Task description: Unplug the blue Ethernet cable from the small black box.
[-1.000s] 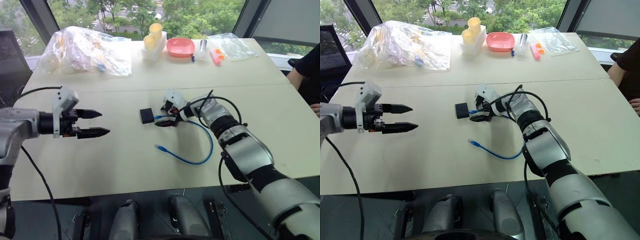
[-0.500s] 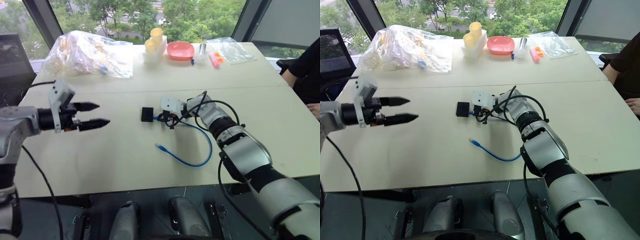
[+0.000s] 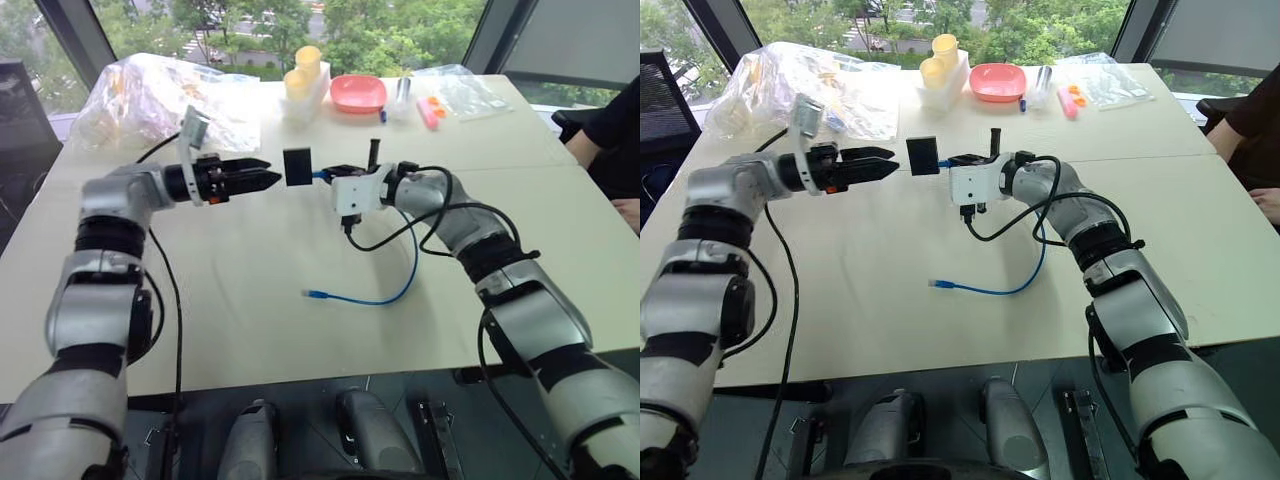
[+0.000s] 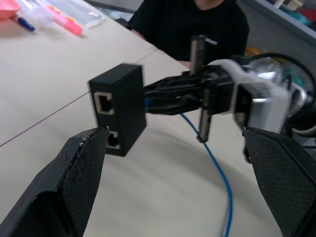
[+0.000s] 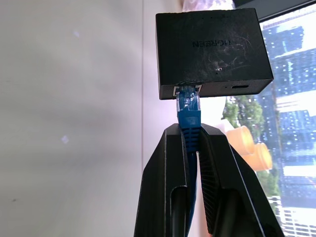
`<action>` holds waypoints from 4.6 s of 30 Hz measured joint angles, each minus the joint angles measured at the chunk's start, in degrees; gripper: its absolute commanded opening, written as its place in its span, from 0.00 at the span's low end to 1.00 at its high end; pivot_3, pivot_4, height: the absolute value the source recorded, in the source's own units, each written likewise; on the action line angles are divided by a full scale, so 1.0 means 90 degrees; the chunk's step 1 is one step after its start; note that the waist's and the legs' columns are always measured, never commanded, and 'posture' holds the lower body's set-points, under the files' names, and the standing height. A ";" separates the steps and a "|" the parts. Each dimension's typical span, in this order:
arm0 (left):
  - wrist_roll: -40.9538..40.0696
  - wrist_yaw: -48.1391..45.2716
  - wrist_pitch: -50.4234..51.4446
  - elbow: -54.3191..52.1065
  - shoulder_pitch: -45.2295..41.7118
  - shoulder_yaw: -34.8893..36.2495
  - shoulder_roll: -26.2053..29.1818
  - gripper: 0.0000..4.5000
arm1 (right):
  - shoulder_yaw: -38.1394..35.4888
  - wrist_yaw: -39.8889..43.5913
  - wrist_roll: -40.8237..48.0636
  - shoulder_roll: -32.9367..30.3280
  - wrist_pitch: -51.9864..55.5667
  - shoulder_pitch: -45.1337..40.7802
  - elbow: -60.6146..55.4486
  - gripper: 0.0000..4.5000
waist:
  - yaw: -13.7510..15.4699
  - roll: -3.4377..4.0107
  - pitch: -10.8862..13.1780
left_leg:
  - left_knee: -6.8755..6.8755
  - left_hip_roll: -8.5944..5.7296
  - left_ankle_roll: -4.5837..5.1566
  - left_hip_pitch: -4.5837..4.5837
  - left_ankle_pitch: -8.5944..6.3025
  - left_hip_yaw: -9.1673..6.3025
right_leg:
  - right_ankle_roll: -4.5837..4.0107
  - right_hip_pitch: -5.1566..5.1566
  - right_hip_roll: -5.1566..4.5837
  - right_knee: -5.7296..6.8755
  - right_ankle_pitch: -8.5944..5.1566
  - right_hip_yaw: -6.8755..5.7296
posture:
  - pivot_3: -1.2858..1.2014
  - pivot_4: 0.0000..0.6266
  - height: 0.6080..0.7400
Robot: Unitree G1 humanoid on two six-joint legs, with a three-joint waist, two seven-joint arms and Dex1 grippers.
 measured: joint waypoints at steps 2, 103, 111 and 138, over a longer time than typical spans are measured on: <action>0.0274 0.0004 -0.0408 0.0497 -0.0287 -0.0039 -0.0175 1.00 | -0.0009 -0.0017 -0.0003 -0.0004 0.0104 0.0015 -0.0289 0.01 | 0.0001 0.0000 0.0000 | 0.0002 -0.0002 0.0000 -0.0002 0.0000 0.0002 | 0.0001 0.0002 -0.0004 -0.0006 0.0000 0.0001 | 0.52 0.24 1.00; -0.1258 -0.1441 0.0447 -0.0616 -0.0645 -0.1062 0.0447 0.11 | -0.2765 0.2548 0.7008 0.0635 0.8695 0.0986 -0.3638 0.98 | 0.0006 0.0003 0.0002 | 0.0019 0.0006 0.0006 -0.0008 -0.0003 -0.0024 | 0.0001 0.0011 0.0002 0.0006 0.0001 -0.0018 | 0.52 0.24 1.00; -0.1258 -0.1441 0.0396 -0.0615 -0.0645 -0.1086 0.0440 0.11 | -0.2744 0.2549 0.6942 0.0649 0.8584 0.0981 -0.3590 0.98 | 0.0006 0.0003 0.0002 | 0.0019 0.0006 0.0006 -0.0008 -0.0003 -0.0024 | 0.0001 0.0011 0.0002 0.0007 0.0001 -0.0018 | 0.52 0.24 1.00; -0.1243 -0.1340 0.0242 -0.0602 -0.0557 -0.1075 0.0459 0.11 | -0.2611 0.2831 0.7132 0.0745 0.8680 0.0976 -0.3675 0.02 | 0.0011 0.0003 0.0002 | 0.0019 0.0006 0.0006 -0.0008 -0.0003 -0.0024 | 0.0001 0.0011 0.0002 0.0006 0.0001 -0.0018 | 0.52 0.24 1.00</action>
